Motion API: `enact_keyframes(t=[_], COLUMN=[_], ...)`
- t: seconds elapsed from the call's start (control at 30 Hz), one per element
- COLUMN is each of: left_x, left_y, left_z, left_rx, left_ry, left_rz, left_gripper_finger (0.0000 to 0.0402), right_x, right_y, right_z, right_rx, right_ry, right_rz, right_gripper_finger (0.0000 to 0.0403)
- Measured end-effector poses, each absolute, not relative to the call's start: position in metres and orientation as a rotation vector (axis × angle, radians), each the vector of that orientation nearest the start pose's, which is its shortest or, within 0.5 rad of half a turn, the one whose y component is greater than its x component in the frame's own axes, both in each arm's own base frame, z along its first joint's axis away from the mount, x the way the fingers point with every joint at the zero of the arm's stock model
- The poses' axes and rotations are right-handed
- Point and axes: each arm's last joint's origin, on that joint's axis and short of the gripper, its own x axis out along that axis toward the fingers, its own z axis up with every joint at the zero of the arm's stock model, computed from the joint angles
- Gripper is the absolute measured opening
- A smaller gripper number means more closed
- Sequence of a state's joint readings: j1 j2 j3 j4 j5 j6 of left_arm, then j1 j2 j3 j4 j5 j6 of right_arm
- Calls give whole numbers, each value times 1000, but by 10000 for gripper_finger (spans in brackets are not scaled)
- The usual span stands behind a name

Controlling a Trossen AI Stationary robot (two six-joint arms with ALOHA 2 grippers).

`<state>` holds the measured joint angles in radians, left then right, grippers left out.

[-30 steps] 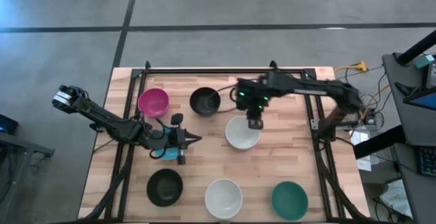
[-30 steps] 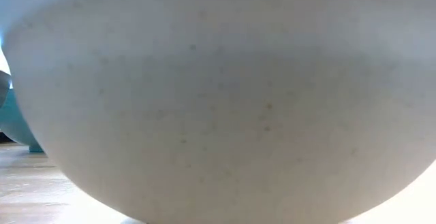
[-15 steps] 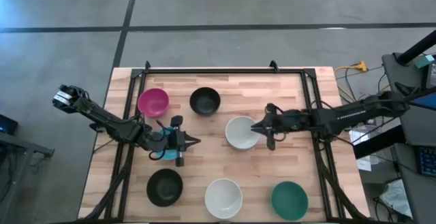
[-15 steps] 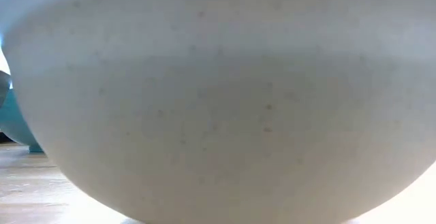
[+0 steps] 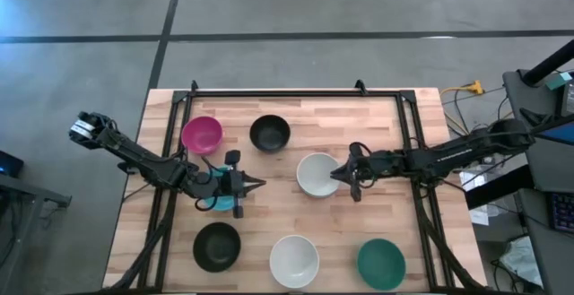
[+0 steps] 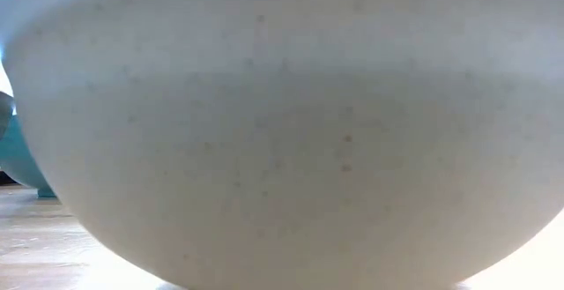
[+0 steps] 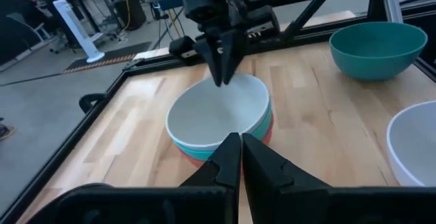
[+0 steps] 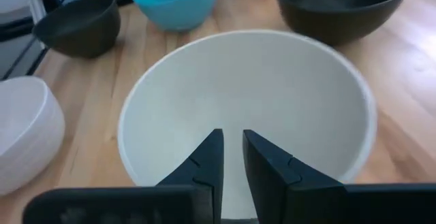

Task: Nest bowls inside each other
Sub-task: Stack the top white bowl on the blue bowl, then stack the red bowl on the top white bowl

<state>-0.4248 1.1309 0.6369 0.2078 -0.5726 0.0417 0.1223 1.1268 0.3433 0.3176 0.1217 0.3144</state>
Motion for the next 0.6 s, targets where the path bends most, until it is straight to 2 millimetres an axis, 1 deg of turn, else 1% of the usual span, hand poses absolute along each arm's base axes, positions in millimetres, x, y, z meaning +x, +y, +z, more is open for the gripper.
enact_keyframes(t=[0.2, 0.33, 0.4, 0.5, 0.6], left_x=[225, 225, 226, 229, 232], left_y=[-85, -85, -85, -86, -88], left_z=[253, 251, 249, 245, 239], left_rx=[179, 182, 185, 189, 203], left_ry=[255, 264, 272, 289, 313], left_rz=[143, 143, 143, 143, 142], left_gripper_finger=[0, 0, 0, 0, 0], right_x=[222, 230, 230, 223, 211], right_y=[25, 27, 28, 33, 40], right_z=[168, 186, 196, 207, 211], right_rx=[222, 191, 167, 124, 85], right_ry=[539, 496, 493, 485, 459], right_rz=[-38, 17, 29, 54, 76], right_gripper_finger=[52, 52, 52, 52, 52])
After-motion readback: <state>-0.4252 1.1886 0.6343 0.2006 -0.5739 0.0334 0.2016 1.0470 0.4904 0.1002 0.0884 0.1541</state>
